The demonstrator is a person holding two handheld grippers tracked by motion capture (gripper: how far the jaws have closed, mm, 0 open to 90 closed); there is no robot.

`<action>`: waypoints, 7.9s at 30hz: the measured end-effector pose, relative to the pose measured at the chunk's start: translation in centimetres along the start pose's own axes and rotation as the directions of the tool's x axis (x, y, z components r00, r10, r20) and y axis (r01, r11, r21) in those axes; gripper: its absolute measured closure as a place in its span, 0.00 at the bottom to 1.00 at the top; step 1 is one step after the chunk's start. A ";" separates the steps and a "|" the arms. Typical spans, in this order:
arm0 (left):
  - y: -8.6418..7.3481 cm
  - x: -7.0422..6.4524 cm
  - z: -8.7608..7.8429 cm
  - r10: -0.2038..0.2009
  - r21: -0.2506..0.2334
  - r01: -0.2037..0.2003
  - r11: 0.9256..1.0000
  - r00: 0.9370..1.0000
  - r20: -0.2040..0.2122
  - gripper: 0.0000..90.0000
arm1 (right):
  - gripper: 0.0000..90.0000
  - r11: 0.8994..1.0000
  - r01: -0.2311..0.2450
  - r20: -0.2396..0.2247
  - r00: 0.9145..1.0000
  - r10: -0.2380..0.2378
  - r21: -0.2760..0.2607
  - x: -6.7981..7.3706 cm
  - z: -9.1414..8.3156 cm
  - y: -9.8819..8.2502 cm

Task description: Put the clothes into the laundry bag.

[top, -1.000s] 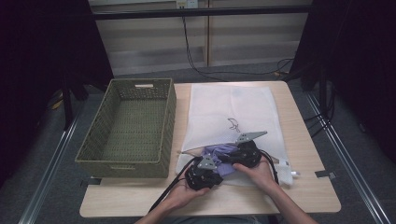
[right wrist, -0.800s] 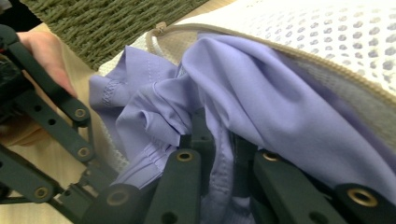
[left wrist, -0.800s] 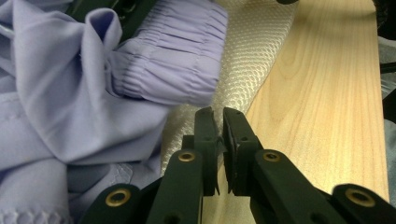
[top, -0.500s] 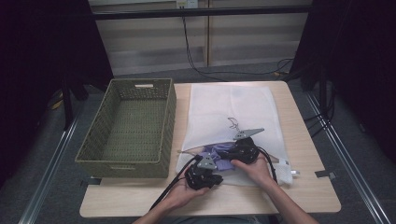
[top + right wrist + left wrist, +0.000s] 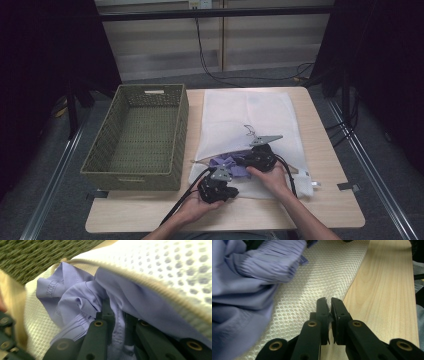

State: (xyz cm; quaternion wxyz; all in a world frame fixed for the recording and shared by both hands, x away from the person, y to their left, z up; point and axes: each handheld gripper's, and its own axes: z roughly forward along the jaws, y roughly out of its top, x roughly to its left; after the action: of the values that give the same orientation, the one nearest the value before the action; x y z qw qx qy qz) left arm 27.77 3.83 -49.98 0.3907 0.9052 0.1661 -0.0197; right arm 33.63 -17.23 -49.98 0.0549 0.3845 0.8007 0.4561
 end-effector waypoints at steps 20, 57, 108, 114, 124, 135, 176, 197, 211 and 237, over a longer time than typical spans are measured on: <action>0.1 0.0 0.0 0.009 0.015 -0.009 1.000 1.000 0.004 0.95 | 0.93 0.998 -0.032 0.057 0.998 0.035 -0.054 -1.4 0.8 0.4; 0.2 0.0 -0.1 0.001 0.020 -0.001 1.000 1.000 0.004 0.95 | 0.66 0.996 -0.034 -0.028 0.999 0.032 -0.084 -0.3 -3.1 0.8; 0.4 0.0 0.1 -0.019 0.023 0.018 1.000 1.000 0.019 0.95 | 1.00 0.994 0.025 -0.093 0.996 -0.014 0.110 -0.2 0.2 -0.8; 0.4 0.0 0.1 -0.018 0.024 0.018 1.000 1.000 0.018 0.95 | 1.00 0.994 0.023 -0.079 0.997 -0.015 0.106 -0.4 0.3 -0.7; 0.4 -0.2 0.1 -0.005 0.033 0.004 0.999 1.000 0.011 0.95 | 1.00 0.996 0.012 -0.045 0.999 -0.008 0.089 -1.0 0.7 -0.3; 0.4 -0.2 0.3 -0.010 0.009 0.010 1.000 1.000 0.015 0.95 | 1.00 0.998 0.000 -0.019 1.000 0.001 0.065 -1.8 1.1 0.1; 0.6 -0.1 0.2 -0.006 0.027 0.005 1.000 1.000 0.023 0.95 | 0.97 0.999 -0.053 0.178 0.983 0.052 0.000 -3.6 2.7 2.0; 0.6 0.1 0.3 0.007 0.030 -0.008 1.000 1.000 0.029 0.96 | 0.94 0.998 -0.057 0.248 0.967 0.064 -0.033 -4.3 3.3 2.7; 0.6 0.0 0.2 -0.003 0.031 0.002 1.000 1.000 0.024 0.96 | 0.88 0.996 -0.089 0.224 0.971 0.088 -0.002 -4.0 3.1 2.9; 0.5 0.0 0.3 -0.002 0.019 0.002 1.000 1.000 0.024 0.95 | 0.75 0.997 -0.075 0.054 0.996 0.074 0.009 -2.1 -0.4 1.3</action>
State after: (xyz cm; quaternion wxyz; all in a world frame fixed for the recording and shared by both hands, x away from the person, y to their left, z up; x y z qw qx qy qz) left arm 27.98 3.27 -49.84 0.3840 0.9085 0.1619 -0.0328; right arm 35.65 -18.49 -49.34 0.0573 0.4266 0.7866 0.4427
